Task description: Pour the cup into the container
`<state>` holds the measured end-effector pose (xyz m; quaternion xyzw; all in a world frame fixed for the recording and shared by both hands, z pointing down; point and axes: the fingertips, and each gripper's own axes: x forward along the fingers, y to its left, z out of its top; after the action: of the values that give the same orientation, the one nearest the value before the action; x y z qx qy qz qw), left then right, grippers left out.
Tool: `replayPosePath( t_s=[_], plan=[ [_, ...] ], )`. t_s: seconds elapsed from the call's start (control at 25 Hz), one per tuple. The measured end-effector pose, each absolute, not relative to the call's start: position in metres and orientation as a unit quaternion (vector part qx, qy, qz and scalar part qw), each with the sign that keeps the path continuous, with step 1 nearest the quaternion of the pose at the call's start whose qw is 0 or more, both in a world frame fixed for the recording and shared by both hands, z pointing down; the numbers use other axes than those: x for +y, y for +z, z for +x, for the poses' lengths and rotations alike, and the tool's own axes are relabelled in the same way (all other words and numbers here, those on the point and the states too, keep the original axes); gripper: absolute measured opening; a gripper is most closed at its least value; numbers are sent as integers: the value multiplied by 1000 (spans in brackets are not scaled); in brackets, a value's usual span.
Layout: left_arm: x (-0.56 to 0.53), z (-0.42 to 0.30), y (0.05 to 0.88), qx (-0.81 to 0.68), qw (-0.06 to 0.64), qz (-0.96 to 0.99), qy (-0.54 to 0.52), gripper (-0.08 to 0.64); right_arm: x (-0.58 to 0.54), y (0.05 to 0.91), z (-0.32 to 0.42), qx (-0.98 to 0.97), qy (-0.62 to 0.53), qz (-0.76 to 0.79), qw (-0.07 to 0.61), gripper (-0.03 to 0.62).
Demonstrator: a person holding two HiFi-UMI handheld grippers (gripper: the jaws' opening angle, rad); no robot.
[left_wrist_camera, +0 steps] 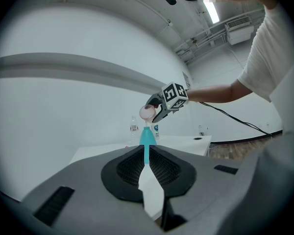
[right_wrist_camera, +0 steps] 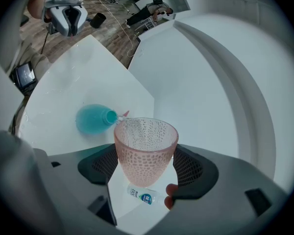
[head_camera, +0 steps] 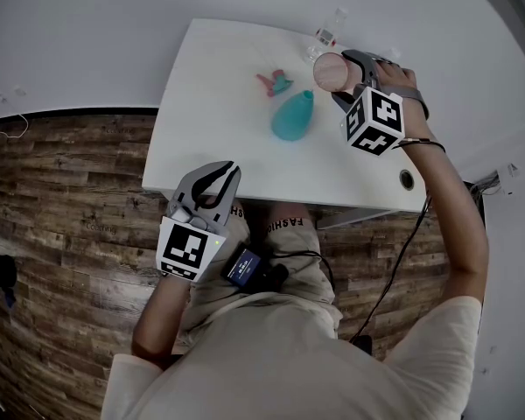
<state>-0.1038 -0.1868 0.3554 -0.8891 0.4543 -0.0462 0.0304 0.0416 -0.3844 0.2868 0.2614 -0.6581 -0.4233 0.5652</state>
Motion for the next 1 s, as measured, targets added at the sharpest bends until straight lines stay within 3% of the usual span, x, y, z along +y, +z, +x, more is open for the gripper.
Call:
replayPosePath(
  t_s=[1.0],
  plan=[
    [-183,-108,359,458,28,-887,-48,27,-383,289,39,-637,-451,254,571,357]
  ],
)
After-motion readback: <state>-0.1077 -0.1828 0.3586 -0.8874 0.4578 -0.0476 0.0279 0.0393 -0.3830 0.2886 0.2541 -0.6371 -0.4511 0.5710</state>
